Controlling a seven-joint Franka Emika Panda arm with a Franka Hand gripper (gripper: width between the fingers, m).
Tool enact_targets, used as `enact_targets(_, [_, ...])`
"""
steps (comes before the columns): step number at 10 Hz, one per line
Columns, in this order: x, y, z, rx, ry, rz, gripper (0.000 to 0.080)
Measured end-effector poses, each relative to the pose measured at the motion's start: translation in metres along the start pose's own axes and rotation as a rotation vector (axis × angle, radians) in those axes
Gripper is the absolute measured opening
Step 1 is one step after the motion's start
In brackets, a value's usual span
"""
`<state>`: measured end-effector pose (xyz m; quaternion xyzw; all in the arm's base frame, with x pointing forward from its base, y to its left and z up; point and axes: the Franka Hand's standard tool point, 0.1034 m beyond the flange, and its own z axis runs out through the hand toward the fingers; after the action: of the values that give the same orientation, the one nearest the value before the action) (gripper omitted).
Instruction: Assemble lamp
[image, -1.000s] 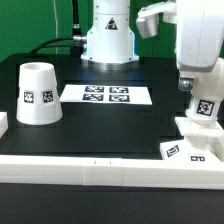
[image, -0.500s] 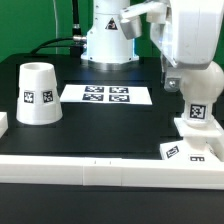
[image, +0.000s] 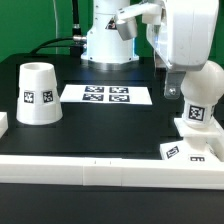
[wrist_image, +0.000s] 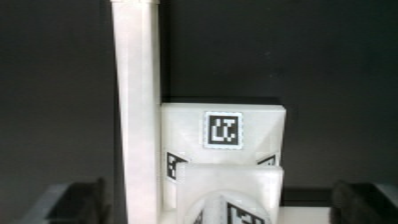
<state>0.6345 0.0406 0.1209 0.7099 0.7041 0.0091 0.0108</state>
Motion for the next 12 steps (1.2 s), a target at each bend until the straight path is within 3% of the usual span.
enact_targets(1, [0.007, 0.001, -0.003, -0.005, 0.004, -0.007, 0.0677])
enact_targets(6, [0.038, 0.004, -0.006, -0.013, 0.028, -0.011, 0.0699])
enact_targets(12, [0.043, 0.002, 0.010, 0.006, 0.033, 0.002, 0.0699])
